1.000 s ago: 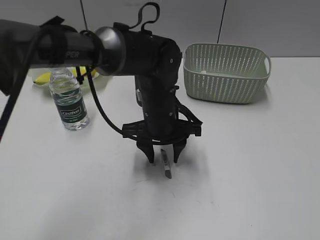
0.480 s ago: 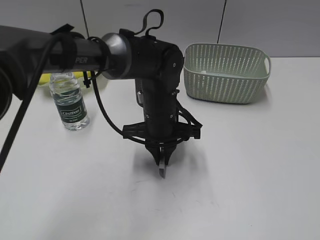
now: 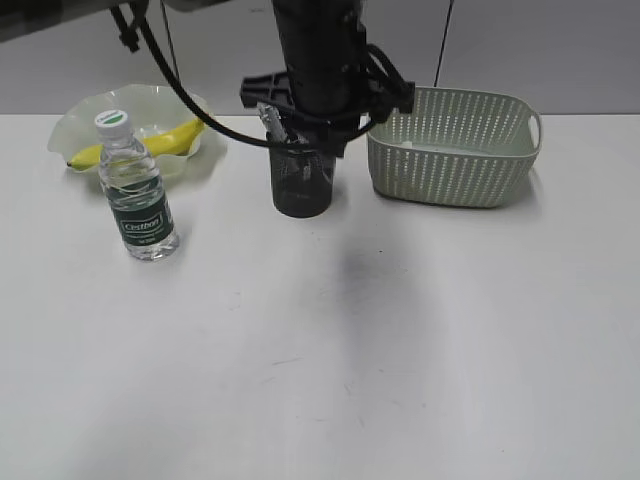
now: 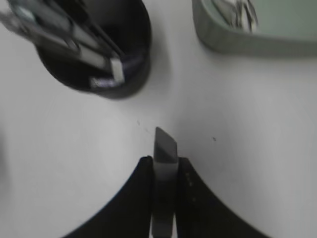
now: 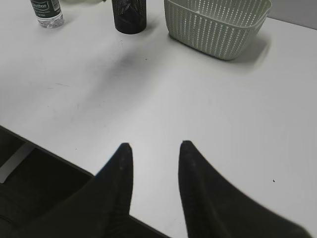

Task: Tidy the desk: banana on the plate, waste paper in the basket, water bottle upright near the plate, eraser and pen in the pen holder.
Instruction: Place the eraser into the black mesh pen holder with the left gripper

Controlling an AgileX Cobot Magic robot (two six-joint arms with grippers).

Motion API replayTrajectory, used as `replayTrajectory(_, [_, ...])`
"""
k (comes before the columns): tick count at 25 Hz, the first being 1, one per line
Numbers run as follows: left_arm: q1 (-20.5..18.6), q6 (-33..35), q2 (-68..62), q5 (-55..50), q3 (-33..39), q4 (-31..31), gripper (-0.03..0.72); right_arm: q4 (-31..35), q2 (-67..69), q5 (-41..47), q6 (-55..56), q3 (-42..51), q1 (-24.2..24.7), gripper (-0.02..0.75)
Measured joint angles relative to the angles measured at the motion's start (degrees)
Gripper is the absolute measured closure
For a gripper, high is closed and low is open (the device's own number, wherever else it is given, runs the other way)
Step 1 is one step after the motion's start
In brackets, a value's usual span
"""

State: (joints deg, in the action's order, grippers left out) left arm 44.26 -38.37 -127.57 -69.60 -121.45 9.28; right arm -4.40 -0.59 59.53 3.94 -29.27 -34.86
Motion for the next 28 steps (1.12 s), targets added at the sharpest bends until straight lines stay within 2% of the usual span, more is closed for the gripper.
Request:
replayTrajectory(3, [-0.6, 0.0, 0.0, 1.0, -2.9, 6.9, 0.608, 0.0, 0.0, 0.0, 0.0, 0.0, 0.0, 0.473])
replayTrajectory(5, [-1.7, 0.0, 0.0, 3.4, -3.3, 8.5, 0.608, 0.0, 0.0, 0.0, 0.0, 0.0, 0.0, 0.473])
replayTrajectory(13, [-7.4, 0.2, -1.8, 12.3, -3.5, 8.5, 0.608, 0.0, 0.0, 0.0, 0.0, 0.0, 0.0, 0.473])
replayTrajectory(18, [-8.1, 0.2, -4.8, 16.7, -3.6, 4.8, 0.608, 0.0, 0.0, 0.0, 0.0, 0.0, 0.0, 0.473])
replayTrajectory(23, [-8.1, 2.4, -7.2, 18.0, -3.6, 4.5, 0.606, 0.0, 0.0, 0.0, 0.0, 0.0, 0.0, 0.473])
replayTrajectory(26, [-8.1, 3.1, -7.4, 19.1, -3.6, 4.5, 0.54, 0.0, 0.0, 0.0, 0.0, 0.0, 0.0, 0.473])
replayTrajectory(28, [-8.1, 3.2, -7.4, 19.9, -3.6, 4.9, 0.44, 0.0, 0.0, 0.0, 0.0, 0.0, 0.0, 0.473])
